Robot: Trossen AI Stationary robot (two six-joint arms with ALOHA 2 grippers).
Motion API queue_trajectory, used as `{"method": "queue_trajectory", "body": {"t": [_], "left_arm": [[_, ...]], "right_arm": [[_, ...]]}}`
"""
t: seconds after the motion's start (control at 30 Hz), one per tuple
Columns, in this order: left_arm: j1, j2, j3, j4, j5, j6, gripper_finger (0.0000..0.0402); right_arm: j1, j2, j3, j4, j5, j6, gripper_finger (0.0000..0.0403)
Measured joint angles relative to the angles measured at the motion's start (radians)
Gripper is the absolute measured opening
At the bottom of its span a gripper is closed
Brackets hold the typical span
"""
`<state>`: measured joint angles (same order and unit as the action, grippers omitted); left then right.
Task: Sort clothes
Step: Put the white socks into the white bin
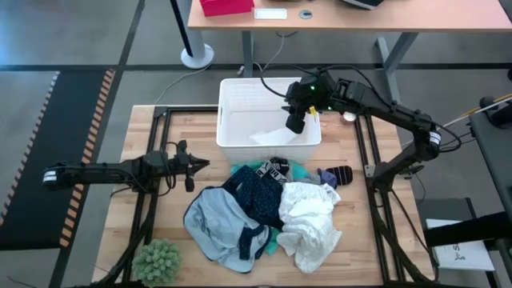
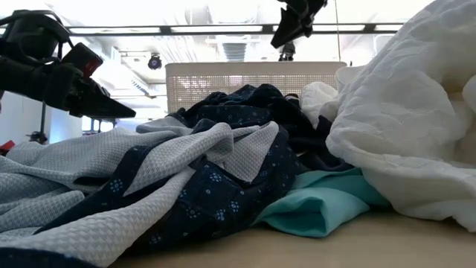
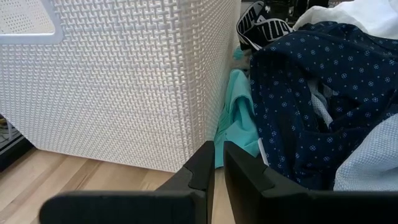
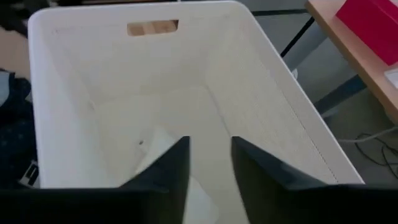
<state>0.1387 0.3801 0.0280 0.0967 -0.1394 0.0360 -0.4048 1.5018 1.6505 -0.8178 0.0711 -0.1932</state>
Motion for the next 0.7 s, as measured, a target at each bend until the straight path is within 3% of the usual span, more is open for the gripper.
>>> {"method": "queue_trajectory", "body": {"t": [0.1,0.17,0.7], "left_arm": [[0.000,0.000,0.000,0.000,0.000,0.000,0.0021],[0.000,0.000,0.000,0.000,0.000,0.000,0.0021],[0.000,0.000,0.000,0.000,0.000,0.000,0.0021]], "right_arm": [[0.022,-0.009,-0.002,-0.013,-0.001,-0.024,0.0028],[0.036,-0.016,-0.002,-0.021,-0.001,-0.027,0.0009],[0.156,-0.070,-0.049,-0.155,0.000,0.038,0.0000]]}}
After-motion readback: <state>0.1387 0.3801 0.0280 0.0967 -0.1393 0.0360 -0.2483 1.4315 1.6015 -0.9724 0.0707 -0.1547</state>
